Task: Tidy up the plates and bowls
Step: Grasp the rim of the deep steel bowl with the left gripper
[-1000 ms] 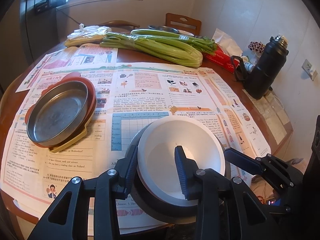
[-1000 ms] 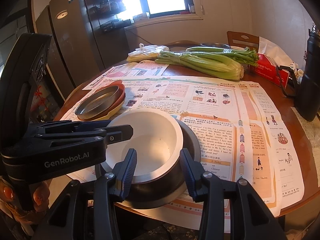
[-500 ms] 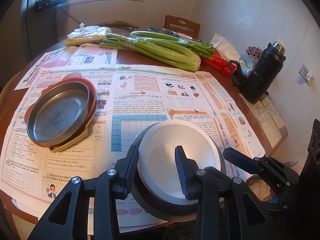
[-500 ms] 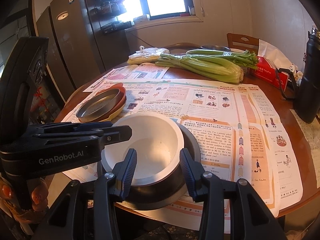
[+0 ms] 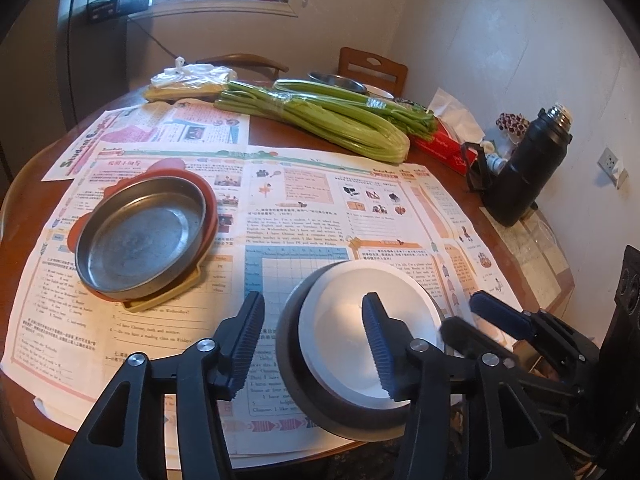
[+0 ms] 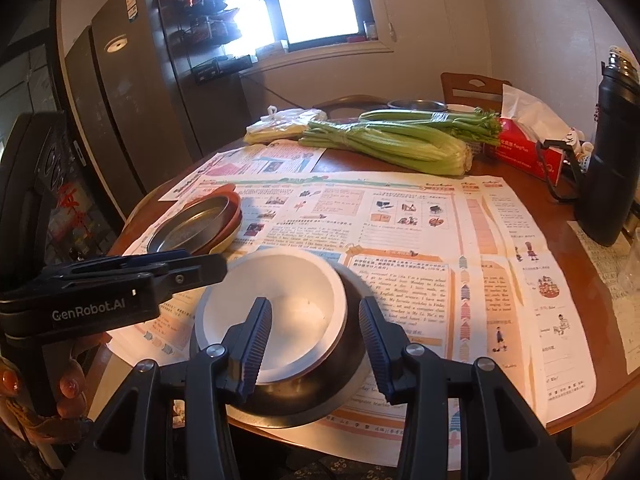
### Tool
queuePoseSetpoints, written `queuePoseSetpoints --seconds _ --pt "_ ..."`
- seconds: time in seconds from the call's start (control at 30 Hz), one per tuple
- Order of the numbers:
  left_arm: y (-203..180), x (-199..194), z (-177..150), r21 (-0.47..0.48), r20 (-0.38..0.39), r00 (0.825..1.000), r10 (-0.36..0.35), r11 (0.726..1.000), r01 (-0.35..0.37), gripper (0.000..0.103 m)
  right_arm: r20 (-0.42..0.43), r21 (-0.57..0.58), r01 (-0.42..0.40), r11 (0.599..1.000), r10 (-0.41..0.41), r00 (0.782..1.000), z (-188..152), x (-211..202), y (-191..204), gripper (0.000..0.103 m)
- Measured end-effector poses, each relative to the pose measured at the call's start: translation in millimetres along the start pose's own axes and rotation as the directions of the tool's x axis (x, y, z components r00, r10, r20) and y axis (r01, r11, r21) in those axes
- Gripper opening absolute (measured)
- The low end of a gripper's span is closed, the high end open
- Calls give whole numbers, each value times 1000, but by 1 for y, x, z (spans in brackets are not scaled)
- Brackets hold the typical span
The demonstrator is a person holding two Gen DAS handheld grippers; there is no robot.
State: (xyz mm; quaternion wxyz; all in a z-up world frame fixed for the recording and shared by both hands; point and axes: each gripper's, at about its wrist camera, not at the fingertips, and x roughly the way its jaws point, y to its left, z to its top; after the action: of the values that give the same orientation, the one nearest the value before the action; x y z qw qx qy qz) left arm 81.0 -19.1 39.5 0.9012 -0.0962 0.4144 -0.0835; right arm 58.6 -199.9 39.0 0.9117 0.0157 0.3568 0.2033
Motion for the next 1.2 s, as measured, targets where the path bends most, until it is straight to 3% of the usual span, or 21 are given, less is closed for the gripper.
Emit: queuePoseSetpoints --seconds 0.33,0.6,0.77,1.2 --pt "16 6 1 -31 -12 1000 -4 1000 4 57 19 39 37 999 -38 999 11 -4 -15 46" --pt "22 13 -2 -53 -32 998 -53 997 51 62 13 101 45 994 -46 999 10 1 -33 53" --pt "22 21 -5 -63 -58 995 -84 995 81 62 -10 137 18 990 -16 1000 6 7 -39 57" --pt "15 35 -14 -32 -87 995 -50 998 47 63 -24 159 -52 986 56 998 -5 23 -34 58"
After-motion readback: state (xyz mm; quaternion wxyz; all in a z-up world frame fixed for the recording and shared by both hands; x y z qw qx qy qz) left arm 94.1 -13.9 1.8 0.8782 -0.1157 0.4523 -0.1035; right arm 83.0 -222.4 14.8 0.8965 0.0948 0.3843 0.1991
